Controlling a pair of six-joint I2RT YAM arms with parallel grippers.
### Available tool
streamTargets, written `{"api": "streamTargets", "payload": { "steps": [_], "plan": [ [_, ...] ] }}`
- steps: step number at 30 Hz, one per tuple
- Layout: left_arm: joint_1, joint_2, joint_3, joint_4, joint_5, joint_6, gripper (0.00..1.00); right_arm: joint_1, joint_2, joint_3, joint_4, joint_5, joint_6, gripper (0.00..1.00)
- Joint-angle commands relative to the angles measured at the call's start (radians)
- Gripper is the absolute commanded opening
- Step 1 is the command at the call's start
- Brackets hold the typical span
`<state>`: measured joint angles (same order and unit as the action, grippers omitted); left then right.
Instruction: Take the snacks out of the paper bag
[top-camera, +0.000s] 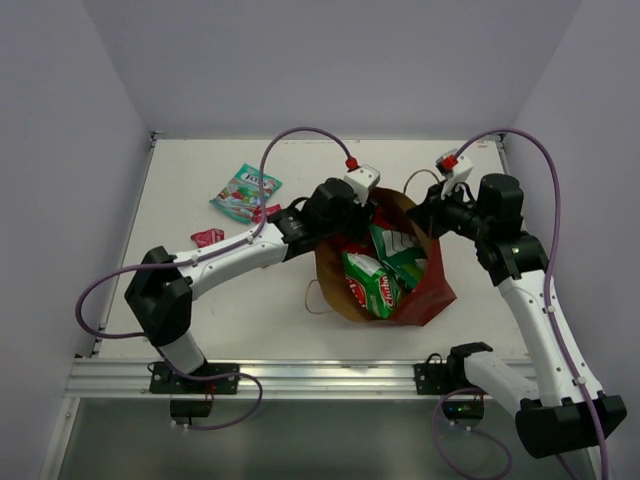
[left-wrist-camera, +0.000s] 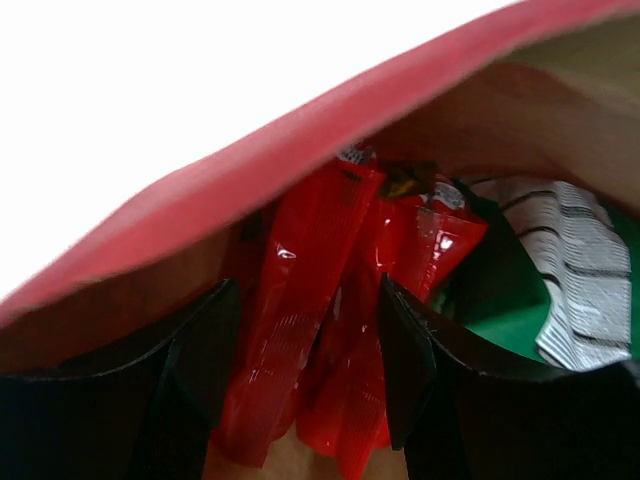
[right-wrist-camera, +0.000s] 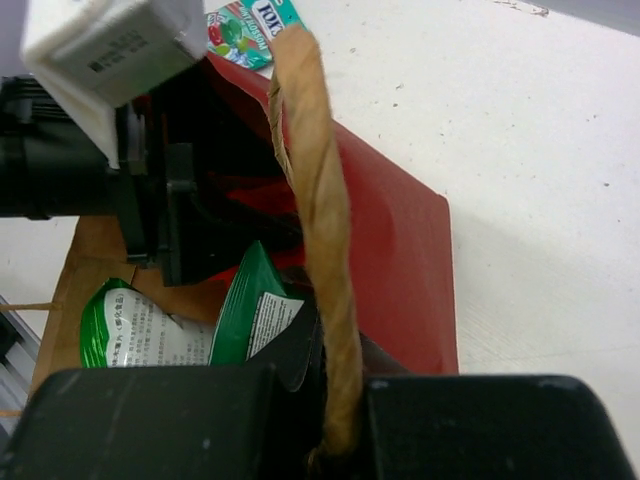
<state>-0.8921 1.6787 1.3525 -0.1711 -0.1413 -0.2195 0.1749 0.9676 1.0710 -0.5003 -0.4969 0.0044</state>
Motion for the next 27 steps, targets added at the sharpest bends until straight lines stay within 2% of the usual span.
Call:
{"api": "streamTargets", "payload": {
  "steps": [1, 7, 10, 11, 13, 14, 17, 20, 27],
  "plan": [
    [0.012, 0.033, 0.04, 0.053, -0.018, 0.02, 0.62, 0.006, -0.033, 0.009, 0.121, -0.075, 0.003, 0.0],
    [0.012, 0.078, 0.05, 0.097, -0.076, 0.022, 0.53, 0.008, -0.038, -0.014, 0.137, -0.101, 0.003, 0.0],
    [0.012, 0.075, 0.036, 0.134, -0.092, 0.019, 0.4, 0.008, -0.047, -0.025, 0.14, -0.1, 0.003, 0.0],
    [0.012, 0.066, 0.033, 0.14, -0.093, 0.017, 0.31, 0.008, -0.052, -0.029, 0.141, -0.098, 0.003, 0.0],
    [0.012, 0.052, 0.028, 0.151, -0.095, 0.017, 0.21, 0.009, -0.055, -0.032, 0.141, -0.088, 0.003, 0.0],
    [0.012, 0.032, 0.028, 0.15, -0.095, 0.017, 0.11, 0.009, -0.056, -0.032, 0.141, -0.085, -0.027, 0.0],
    [0.012, -0.022, 0.027, 0.151, -0.096, 0.023, 0.0, 0.009, -0.061, -0.036, 0.144, -0.069, -0.029, 0.0],
    [0.012, -0.08, 0.046, 0.122, -0.074, 0.029, 0.0, 0.008, -0.06, -0.04, 0.146, -0.031, -0.02, 0.0],
    [0.009, -0.22, 0.111, 0.004, 0.112, -0.03, 0.0, 0.008, -0.055, -0.046, 0.138, 0.122, 0.029, 0.0]
  ]
}}
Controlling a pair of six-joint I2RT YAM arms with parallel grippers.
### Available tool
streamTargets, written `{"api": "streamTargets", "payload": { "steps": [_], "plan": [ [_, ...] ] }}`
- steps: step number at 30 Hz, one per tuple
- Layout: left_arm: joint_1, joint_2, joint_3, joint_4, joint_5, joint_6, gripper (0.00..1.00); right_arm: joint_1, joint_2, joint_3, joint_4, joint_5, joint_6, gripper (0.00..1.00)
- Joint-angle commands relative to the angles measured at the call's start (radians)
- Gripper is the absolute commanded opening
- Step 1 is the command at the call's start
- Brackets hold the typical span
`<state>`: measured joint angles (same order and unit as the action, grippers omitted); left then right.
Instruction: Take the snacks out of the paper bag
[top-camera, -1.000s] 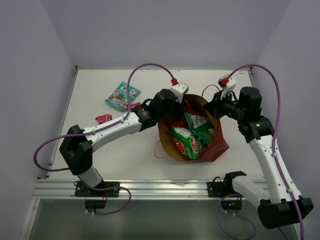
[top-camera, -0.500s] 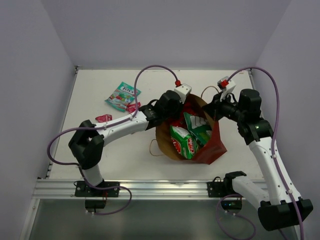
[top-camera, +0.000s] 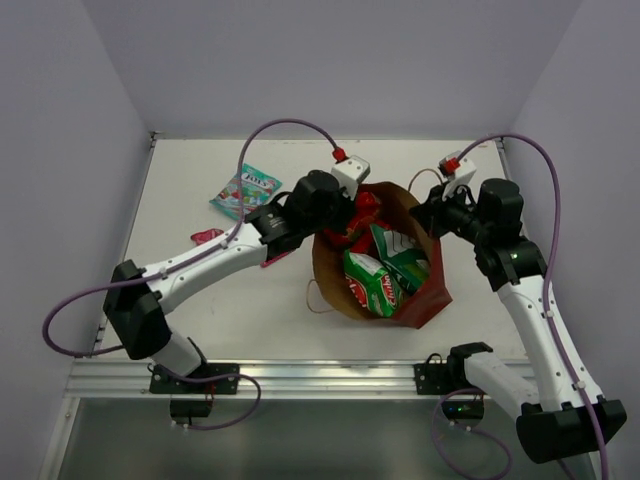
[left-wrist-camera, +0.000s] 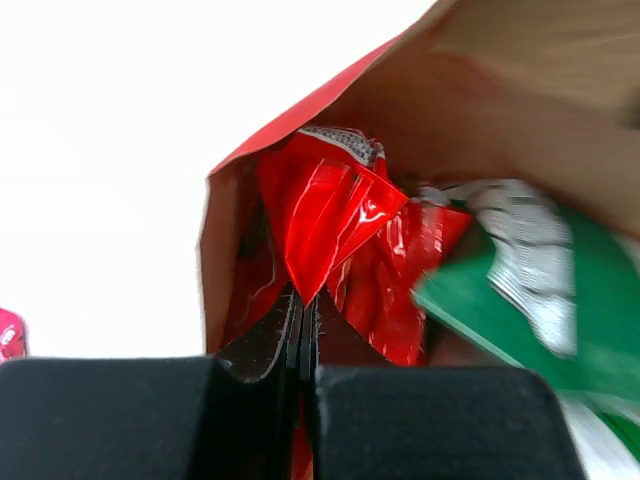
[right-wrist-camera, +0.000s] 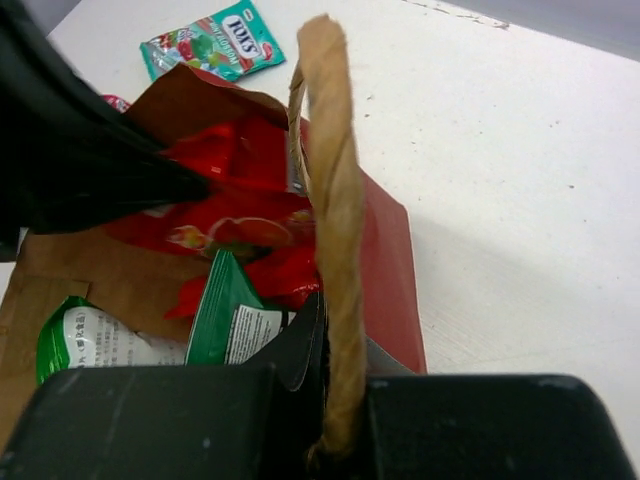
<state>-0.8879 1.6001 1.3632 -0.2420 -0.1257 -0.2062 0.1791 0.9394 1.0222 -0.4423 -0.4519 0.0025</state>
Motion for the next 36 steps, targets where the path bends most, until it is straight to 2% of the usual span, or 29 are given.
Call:
{"api": "streamTargets", "payload": {
  "steps": [1, 5, 8, 9, 11, 16, 17, 19, 24, 26, 30, 36],
  "plan": [
    [0.004, -0.166, 0.106, 0.061, 0.118, -0.064, 0.0, 0.003, -0.025, 0.001, 0.082, 0.094, 0.046, 0.0],
    [0.004, -0.224, 0.158, -0.031, 0.161, -0.093, 0.0, 0.005, -0.024, -0.002, 0.083, 0.185, 0.071, 0.0],
    [0.01, -0.275, 0.227, -0.109, 0.051, -0.102, 0.0, 0.005, -0.024, -0.004, 0.079, 0.228, 0.08, 0.0],
    [0.027, -0.282, 0.253, -0.165, -0.021, -0.107, 0.0, 0.005, -0.024, -0.005, 0.077, 0.249, 0.08, 0.0],
    [0.062, -0.302, 0.322, -0.209, -0.072, -0.114, 0.0, 0.003, -0.027, -0.005, 0.073, 0.275, 0.085, 0.0],
    [0.243, -0.324, 0.404, -0.292, -0.193, -0.093, 0.0, 0.003, -0.036, -0.007, 0.062, 0.337, 0.094, 0.0],
    [0.315, -0.324, 0.39, -0.287, -0.222, -0.073, 0.0, 0.003, -0.04, -0.007, 0.056, 0.34, 0.094, 0.0],
    [0.374, -0.322, 0.355, -0.274, -0.229, -0.071, 0.0, 0.003, -0.042, -0.005, 0.053, 0.34, 0.094, 0.0],
    [0.61, -0.286, 0.193, -0.192, -0.183, -0.071, 0.0, 0.003, -0.047, 0.004, 0.045, 0.332, 0.088, 0.0],
    [0.664, -0.24, 0.125, -0.157, -0.19, -0.078, 0.0, 0.003, -0.048, 0.004, 0.045, 0.326, 0.083, 0.0],
    [0.779, -0.129, 0.07, -0.125, -0.325, -0.067, 0.0, 0.003, -0.044, 0.004, 0.051, 0.294, 0.082, 0.0],
    [0.839, 0.032, 0.059, -0.068, -0.462, -0.013, 0.01, 0.003, -0.042, -0.011, 0.07, 0.268, 0.074, 0.0]
  ]
}}
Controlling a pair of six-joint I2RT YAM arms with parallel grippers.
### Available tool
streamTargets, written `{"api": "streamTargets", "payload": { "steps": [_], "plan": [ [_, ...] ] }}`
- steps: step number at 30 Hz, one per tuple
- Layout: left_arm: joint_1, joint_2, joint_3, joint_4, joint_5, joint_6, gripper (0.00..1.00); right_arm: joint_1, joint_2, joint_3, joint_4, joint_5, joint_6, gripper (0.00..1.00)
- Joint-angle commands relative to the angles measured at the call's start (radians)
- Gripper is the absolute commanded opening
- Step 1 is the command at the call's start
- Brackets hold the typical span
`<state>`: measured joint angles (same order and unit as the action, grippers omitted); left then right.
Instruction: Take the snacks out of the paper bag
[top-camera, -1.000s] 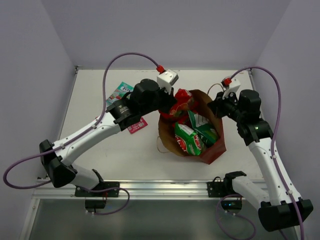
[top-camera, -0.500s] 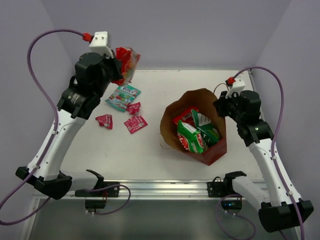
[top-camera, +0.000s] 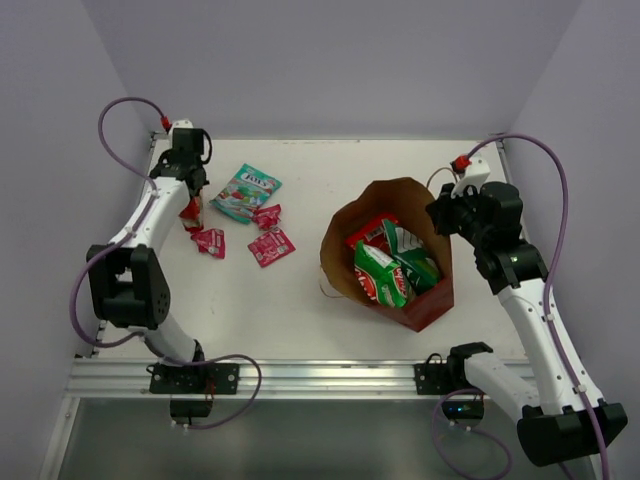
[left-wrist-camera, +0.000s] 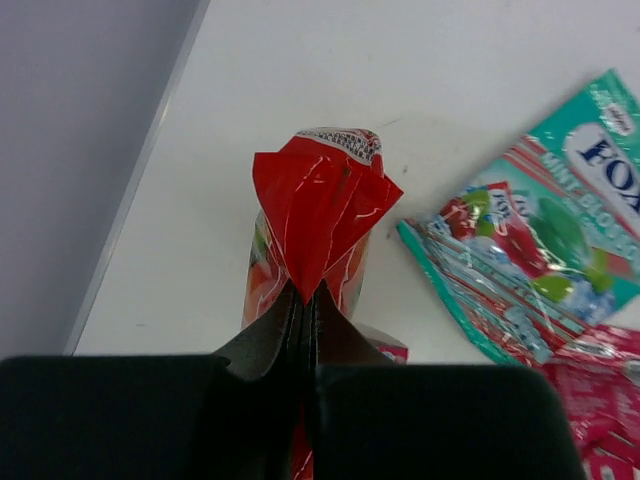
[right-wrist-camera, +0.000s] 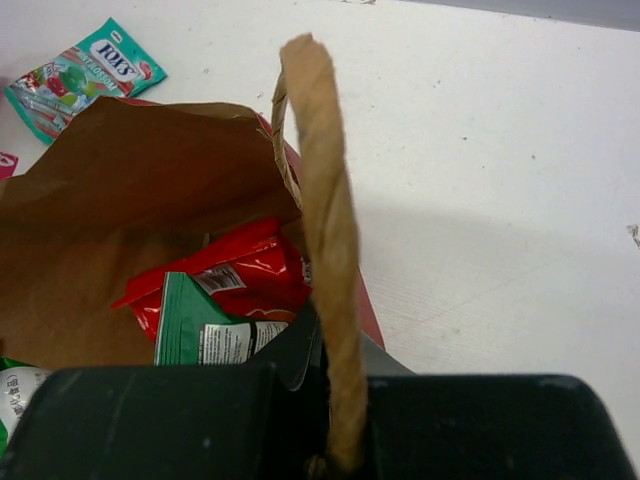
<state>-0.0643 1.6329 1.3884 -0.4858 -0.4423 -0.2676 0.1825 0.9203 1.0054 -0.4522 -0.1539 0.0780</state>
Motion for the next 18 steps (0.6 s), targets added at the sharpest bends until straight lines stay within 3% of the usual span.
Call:
{"api": "streamTargets", "payload": {
  "steps": [1, 4, 5, 7, 8, 10, 13, 18],
  "plan": [
    [0.021, 0.019, 0.04, 0.176, -0.162, 0.054, 0.03, 0.0, -0.021, 0.007, 0.081, -0.033, -0.001, 0.0],
    [0.041, 0.073, 0.052, 0.188, -0.179, 0.07, 0.12, 0.0, -0.021, 0.002, 0.086, -0.044, -0.004, 0.0],
    [0.044, 0.08, 0.06, 0.181, -0.161, 0.071, 0.26, -0.002, -0.024, -0.002, 0.084, -0.049, -0.006, 0.0],
    [0.043, 0.07, 0.07, 0.152, -0.063, 0.065, 0.41, 0.0, -0.026, -0.005, 0.09, -0.05, -0.004, 0.0],
    [0.043, 0.03, 0.061, 0.15, -0.017, 0.045, 0.58, 0.0, -0.028, -0.007, 0.09, -0.053, -0.006, 0.0],
    [0.02, -0.023, 0.02, 0.154, 0.09, 0.013, 0.82, -0.002, -0.031, -0.005, 0.092, -0.056, -0.007, 0.0],
    [-0.073, -0.126, 0.0, 0.133, 0.137, 0.004, 0.97, 0.0, -0.032, 0.001, 0.089, -0.078, -0.018, 0.0],
    [-0.281, -0.271, 0.006, 0.102, 0.299, -0.022, 1.0, 0.0, -0.044, 0.009, 0.092, -0.148, -0.053, 0.0]
  ]
}}
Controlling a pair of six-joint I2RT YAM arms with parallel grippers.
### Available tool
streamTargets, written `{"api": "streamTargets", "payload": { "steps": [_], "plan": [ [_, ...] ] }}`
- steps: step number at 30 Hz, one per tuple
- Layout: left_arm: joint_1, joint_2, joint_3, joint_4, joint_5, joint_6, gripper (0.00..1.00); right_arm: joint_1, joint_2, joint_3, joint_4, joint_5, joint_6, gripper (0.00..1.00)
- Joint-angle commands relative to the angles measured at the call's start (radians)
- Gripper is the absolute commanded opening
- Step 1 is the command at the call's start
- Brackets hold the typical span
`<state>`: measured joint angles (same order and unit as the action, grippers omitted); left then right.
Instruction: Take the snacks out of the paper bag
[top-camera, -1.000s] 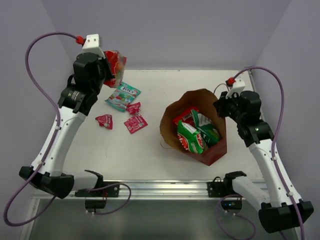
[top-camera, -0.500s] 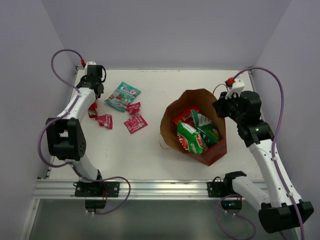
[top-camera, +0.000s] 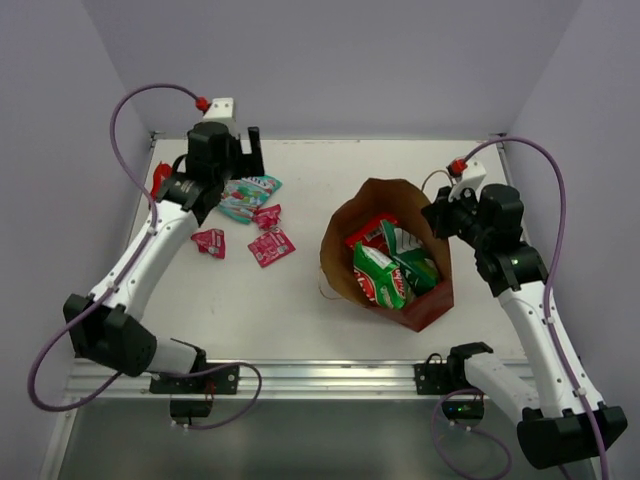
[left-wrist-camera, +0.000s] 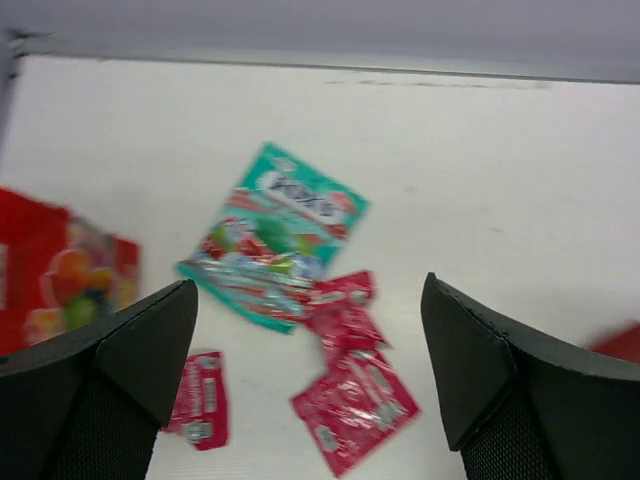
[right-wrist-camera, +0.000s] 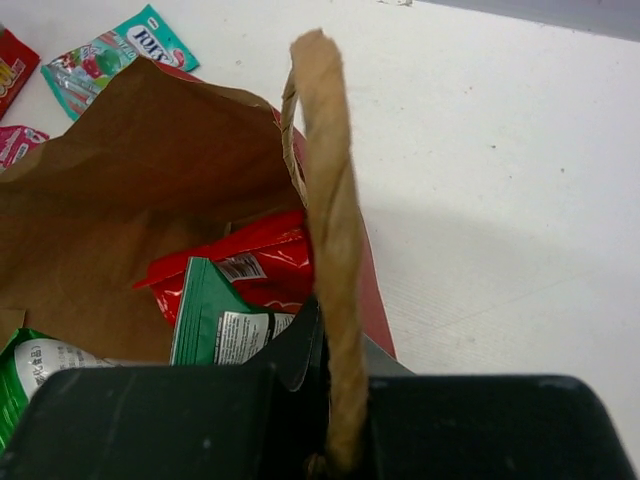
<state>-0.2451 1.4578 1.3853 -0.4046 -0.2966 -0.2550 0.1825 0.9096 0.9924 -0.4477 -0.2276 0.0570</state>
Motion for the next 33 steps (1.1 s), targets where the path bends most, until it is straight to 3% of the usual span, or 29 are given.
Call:
{"api": "streamTargets", "payload": {
  "steps": [1, 8, 14, 27, 33],
  "plan": [
    [-0.132, -0.128, 0.012, 0.02, 0.178, -0.046, 1.0, 0.0, -0.037, 0.026, 0.089, -0.079, -0.043, 0.0],
    [-0.478, -0.155, 0.038, 0.024, 0.289, -0.075, 0.94, 0.002, -0.04, 0.063, 0.089, -0.142, -0.1, 0.0],
    [-0.698, -0.111, 0.032, 0.021, 0.156, -0.087, 0.81, 0.002, -0.046, 0.06, 0.106, -0.197, -0.117, 0.0],
    [-0.758, 0.114, 0.043, 0.022, -0.007, -0.069, 0.58, 0.002, -0.089, 0.022, 0.124, -0.253, -0.134, 0.0],
    [-0.769, 0.136, 0.003, 0.077, 0.019, -0.09, 0.59, 0.0, -0.087, 0.011, 0.127, -0.25, -0.135, 0.0]
  ]
}}
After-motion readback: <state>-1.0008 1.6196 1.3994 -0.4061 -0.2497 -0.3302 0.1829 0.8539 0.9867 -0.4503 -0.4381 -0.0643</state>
